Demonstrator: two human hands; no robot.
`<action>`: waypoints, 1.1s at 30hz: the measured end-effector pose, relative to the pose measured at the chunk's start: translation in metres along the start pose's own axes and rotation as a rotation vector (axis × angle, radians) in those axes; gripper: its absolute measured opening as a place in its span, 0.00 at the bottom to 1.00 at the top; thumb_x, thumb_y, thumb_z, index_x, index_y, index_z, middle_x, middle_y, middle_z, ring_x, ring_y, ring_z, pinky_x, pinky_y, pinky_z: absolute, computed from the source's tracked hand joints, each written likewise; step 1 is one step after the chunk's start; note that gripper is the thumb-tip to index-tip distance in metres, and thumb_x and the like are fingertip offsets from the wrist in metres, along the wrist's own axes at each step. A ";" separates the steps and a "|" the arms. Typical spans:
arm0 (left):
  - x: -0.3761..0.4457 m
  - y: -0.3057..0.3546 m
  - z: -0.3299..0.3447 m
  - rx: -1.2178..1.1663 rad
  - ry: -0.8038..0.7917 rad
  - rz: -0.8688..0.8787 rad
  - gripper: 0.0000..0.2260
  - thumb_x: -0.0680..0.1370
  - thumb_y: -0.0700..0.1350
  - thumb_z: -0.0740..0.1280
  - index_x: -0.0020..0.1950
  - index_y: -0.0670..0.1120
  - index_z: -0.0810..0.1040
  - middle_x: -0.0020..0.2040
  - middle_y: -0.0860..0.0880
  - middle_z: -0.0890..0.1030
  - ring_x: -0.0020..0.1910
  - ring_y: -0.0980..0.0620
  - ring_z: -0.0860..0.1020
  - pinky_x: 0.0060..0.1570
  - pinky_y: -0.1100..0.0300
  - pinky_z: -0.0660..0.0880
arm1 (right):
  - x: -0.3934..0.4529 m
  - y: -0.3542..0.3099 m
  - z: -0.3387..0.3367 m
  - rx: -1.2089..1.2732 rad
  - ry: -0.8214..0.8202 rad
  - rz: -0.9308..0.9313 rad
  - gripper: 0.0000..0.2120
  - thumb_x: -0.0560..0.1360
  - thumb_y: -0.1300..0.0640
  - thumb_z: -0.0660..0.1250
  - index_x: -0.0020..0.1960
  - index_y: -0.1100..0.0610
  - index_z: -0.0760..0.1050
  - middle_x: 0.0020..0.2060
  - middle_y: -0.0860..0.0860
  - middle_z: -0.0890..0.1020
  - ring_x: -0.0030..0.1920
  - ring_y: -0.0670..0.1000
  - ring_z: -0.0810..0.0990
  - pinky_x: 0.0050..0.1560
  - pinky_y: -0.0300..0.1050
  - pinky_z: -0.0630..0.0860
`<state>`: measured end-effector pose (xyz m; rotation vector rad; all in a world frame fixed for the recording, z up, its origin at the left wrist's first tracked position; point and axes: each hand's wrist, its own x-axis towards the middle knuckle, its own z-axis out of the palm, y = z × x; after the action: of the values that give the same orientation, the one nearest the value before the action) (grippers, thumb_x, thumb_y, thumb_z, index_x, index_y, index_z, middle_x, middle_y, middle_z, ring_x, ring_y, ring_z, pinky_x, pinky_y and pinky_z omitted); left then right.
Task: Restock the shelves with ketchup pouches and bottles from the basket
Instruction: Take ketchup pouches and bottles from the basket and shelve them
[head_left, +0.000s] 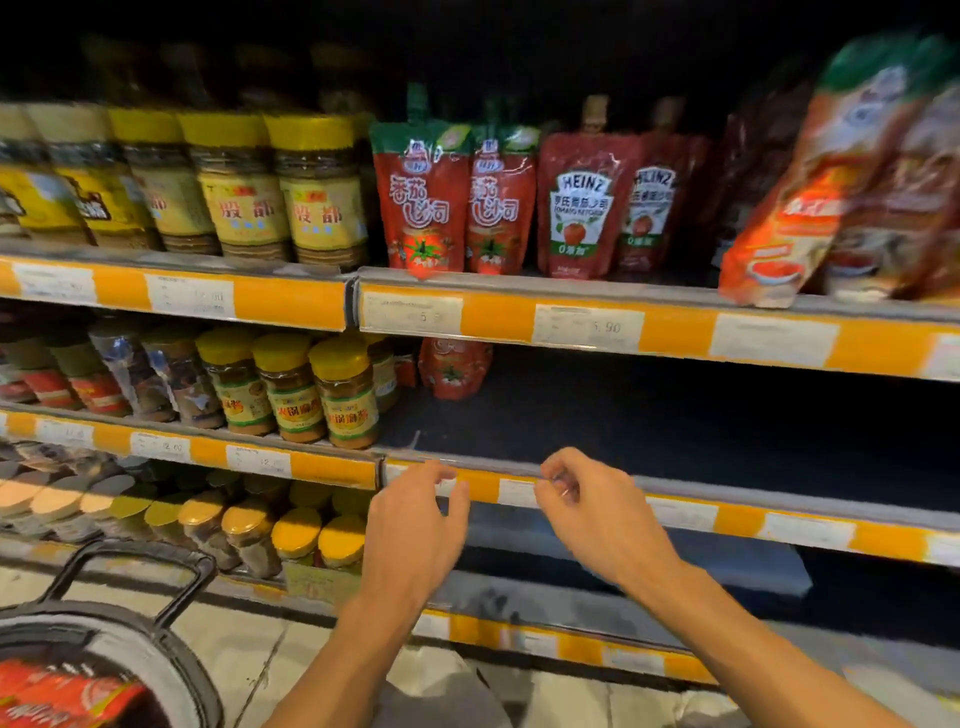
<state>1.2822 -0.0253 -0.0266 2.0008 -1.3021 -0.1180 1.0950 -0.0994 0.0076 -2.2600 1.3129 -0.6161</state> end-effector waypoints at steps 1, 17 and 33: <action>-0.010 0.016 -0.001 -0.013 -0.043 0.012 0.12 0.80 0.55 0.64 0.59 0.53 0.79 0.56 0.55 0.82 0.56 0.54 0.78 0.55 0.56 0.75 | -0.017 0.004 -0.014 0.000 0.008 0.022 0.05 0.79 0.47 0.63 0.54 0.45 0.74 0.42 0.41 0.78 0.44 0.46 0.78 0.46 0.49 0.77; -0.135 0.296 0.030 -0.481 -0.628 0.320 0.04 0.79 0.48 0.69 0.54 0.52 0.80 0.52 0.59 0.81 0.51 0.66 0.77 0.49 0.72 0.69 | -0.300 0.099 -0.233 0.197 0.528 0.634 0.07 0.78 0.42 0.66 0.53 0.43 0.74 0.49 0.39 0.80 0.51 0.41 0.79 0.51 0.46 0.78; -0.342 0.531 0.187 -0.440 -1.285 0.903 0.05 0.77 0.42 0.71 0.48 0.52 0.79 0.43 0.59 0.81 0.42 0.66 0.79 0.40 0.77 0.69 | -0.535 0.206 -0.281 0.271 0.985 1.303 0.04 0.79 0.51 0.67 0.51 0.50 0.75 0.43 0.45 0.81 0.44 0.48 0.81 0.49 0.53 0.79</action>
<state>0.6333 0.0424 0.0629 0.6700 -2.5035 -1.2473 0.5528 0.2366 0.0306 -0.4350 2.4665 -1.2395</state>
